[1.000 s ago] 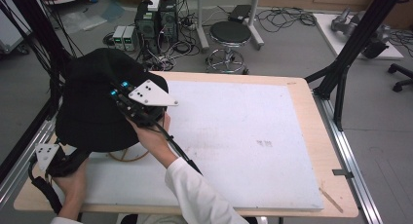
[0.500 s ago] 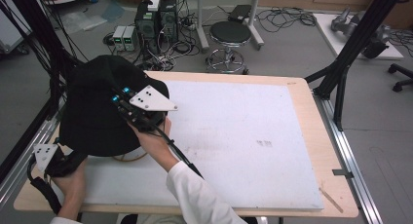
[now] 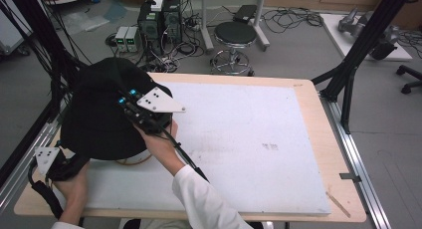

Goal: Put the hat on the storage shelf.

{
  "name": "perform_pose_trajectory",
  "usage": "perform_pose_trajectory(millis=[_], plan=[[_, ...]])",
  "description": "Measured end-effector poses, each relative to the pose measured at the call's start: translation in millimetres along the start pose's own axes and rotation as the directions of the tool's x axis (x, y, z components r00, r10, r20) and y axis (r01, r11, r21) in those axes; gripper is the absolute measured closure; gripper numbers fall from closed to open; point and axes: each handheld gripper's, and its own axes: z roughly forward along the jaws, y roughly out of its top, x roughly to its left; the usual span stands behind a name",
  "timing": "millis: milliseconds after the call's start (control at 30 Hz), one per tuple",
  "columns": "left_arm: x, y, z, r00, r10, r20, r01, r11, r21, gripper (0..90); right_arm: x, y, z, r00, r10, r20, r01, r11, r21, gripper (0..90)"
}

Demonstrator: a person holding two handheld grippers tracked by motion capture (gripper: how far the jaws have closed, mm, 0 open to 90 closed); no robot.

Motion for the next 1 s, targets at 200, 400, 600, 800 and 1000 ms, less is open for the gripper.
perform_pose_trajectory(millis=[200,400,600,800,1000], plan=[[-0.2,0.1,0.1,1.0,0.0,-0.001,0.0,1.0,-0.001,30.8,-2.2,0.4,-0.1,1.0,0.001,0.005,-0.001,1.0,-0.006,81.3],[0.6,-0.3,0.3,0.9999,-0.015,0.0,0.015,0.9999,0.002,30.8,-5.0,1.0,-1.0,0.9998,0.0,0.019,0.0,1.0,-0.003,72.4],[1.8,-0.1,-0.1,0.9997,-0.024,-0.005,0.024,0.9997,-0.001,30.8,-9.0,3.4,-4.1,0.9991,0.037,0.019,-0.037,0.999,-0.017,57.5],[0.5,-0.2,0.0,0.9998,-0.019,-0.002,0.019,0.9998,-0.001,30.8,-13.1,6.7,-8.7,0.9974,0.055,0.046,-0.053,0.998,-0.04,39.8],[1.1,-0.2,0.0,0.9997,-0.023,-0.005,0.023,0.9997,-0.005,30.8,-22.8,8.3,-14.3,0.9927,0.028,0.117,-0.031,0.999,0.021,20.7]])
